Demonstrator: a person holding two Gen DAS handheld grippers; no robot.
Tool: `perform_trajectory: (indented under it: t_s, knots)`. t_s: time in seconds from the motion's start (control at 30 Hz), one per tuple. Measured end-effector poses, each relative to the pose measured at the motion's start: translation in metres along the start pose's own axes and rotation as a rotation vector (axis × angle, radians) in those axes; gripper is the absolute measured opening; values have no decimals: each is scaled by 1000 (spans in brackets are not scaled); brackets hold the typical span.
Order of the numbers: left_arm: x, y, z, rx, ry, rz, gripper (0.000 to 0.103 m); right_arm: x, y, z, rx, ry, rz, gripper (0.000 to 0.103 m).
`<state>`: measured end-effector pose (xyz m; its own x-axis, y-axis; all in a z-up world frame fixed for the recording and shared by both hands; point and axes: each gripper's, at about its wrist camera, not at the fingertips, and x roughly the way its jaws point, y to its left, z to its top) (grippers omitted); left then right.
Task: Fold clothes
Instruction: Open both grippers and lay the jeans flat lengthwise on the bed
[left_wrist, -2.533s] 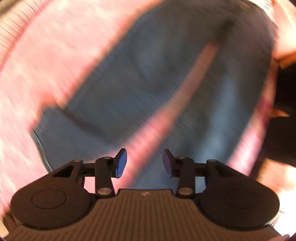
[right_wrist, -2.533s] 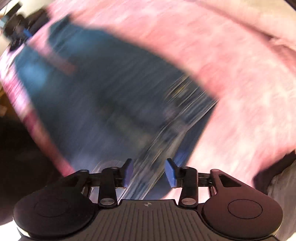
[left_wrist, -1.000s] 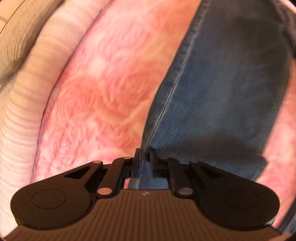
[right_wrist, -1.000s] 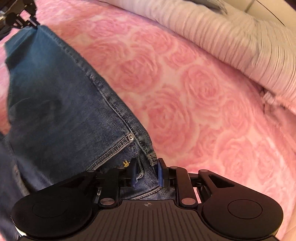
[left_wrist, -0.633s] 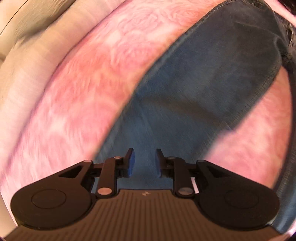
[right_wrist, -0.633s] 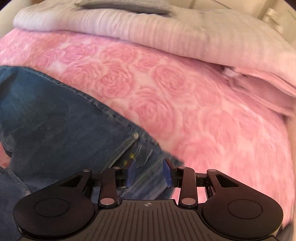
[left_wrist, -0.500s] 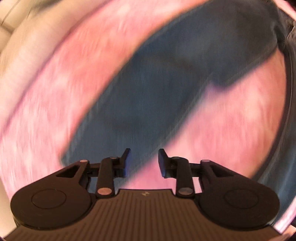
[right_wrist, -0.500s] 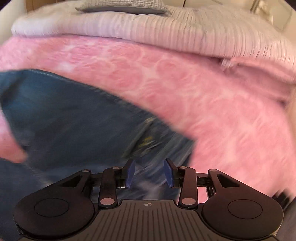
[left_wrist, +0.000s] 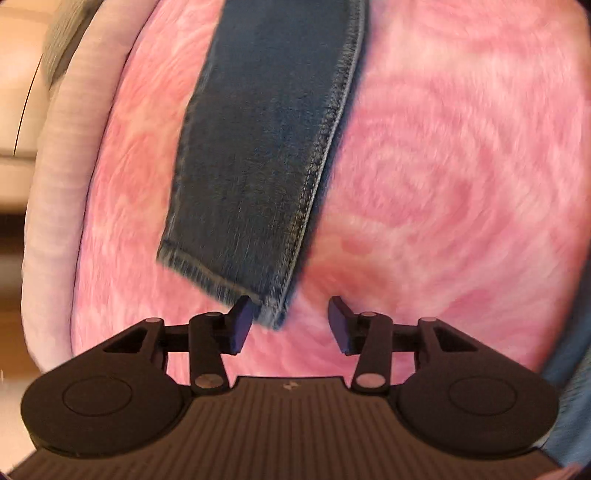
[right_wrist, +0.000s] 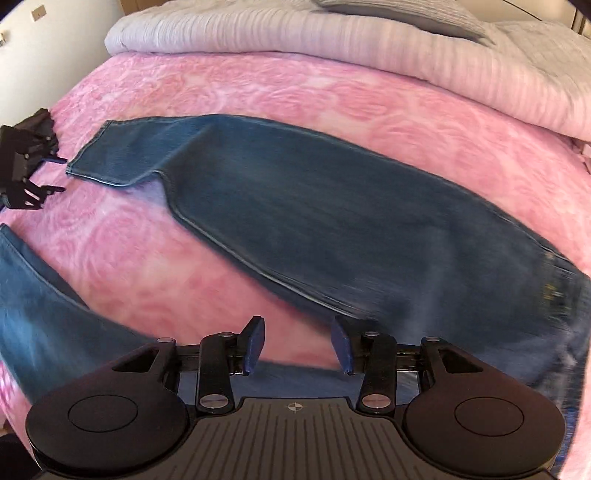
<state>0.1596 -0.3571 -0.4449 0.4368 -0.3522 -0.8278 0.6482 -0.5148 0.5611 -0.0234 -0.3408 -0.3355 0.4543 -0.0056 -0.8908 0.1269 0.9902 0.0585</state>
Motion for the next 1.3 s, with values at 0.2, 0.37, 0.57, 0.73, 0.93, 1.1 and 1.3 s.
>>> perform_trajectory:
  t_s: [0.2,0.37,0.57,0.73,0.93,1.1,1.3]
  knots:
    - [11,22,-30,94,-110,80,15,49,67,21,-3,52,-91,44]
    - [15,36,-65,139,-135,133,15,56,108,38,-8,46,-77,44]
    - [31,34,-68,86,-58,80,19,49,117,27,87,70,-62,44]
    - [4,57,-72,-204,-13,-9,20,15,72,-21,249,83,-139,44]
    - [-62,30,-34,-315,-64,-122,26,-48,-38,-115,512,78,-332,45]
    - [-117,-32,38,-292,-116,-199,30,-103,-144,-202,796,21,-440,59]
    - [-152,-110,143,-258,-125,-325,30,-124,-233,-298,1118,-122,-280,64]
